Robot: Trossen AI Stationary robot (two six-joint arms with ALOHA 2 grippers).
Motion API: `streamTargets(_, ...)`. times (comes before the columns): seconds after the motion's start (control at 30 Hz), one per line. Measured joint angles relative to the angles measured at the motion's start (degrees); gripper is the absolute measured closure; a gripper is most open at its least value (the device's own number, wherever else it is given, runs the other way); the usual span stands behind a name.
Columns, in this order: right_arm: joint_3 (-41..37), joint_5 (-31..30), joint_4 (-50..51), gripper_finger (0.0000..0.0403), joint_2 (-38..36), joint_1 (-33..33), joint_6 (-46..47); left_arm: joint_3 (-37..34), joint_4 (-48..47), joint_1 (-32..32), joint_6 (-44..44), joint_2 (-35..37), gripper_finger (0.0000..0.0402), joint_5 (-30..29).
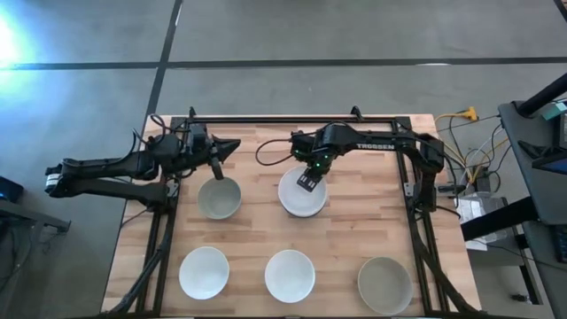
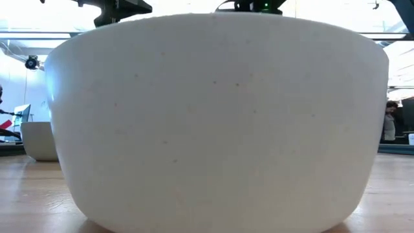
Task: Nest bowls inside each other
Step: Stack the white bowl on the other white bowl
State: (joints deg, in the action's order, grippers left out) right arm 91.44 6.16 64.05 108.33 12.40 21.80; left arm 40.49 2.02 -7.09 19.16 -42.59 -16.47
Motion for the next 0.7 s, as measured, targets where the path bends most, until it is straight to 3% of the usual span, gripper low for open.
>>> streamTargets(0.3,2.9,-0.2,0.0,0.0276,-1.9,0.0,0.0,0.0,0.1,0.0,0.0,-0.3,0.0402,0.0)
streamTargets(0.7,9.3,-0.2,2.2,0.0294,-2.0,0.0,-1.3,0.0,0.3,0.0,0.3,-0.7,0.0402,0.1)
